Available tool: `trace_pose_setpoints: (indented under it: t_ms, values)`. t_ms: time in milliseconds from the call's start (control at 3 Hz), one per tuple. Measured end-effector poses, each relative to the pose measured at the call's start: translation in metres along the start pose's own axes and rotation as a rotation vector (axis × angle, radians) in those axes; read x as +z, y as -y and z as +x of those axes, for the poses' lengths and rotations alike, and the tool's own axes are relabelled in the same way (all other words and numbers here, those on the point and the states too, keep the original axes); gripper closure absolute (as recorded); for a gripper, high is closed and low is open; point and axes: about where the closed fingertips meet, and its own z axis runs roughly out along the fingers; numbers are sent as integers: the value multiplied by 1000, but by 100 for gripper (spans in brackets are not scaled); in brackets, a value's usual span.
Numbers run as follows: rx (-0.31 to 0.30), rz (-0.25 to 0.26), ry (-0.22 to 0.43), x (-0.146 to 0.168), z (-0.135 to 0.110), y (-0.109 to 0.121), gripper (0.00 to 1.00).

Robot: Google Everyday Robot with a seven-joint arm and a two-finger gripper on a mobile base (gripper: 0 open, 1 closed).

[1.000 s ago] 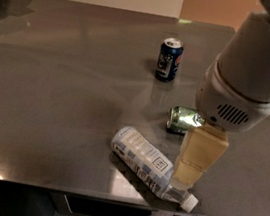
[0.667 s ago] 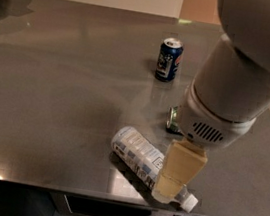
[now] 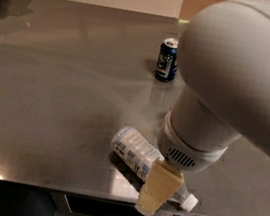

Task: Pick blue plastic bottle

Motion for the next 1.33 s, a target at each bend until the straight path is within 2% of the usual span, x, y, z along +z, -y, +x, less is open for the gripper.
trace_pose_setpoints:
  t_ms: [667, 1000, 1333]
  values:
    - [43, -5, -11, 23, 2, 0, 0]
    - [48, -15, -19, 32, 3, 2, 18]
    - [48, -28, -21, 37, 3, 4, 41]
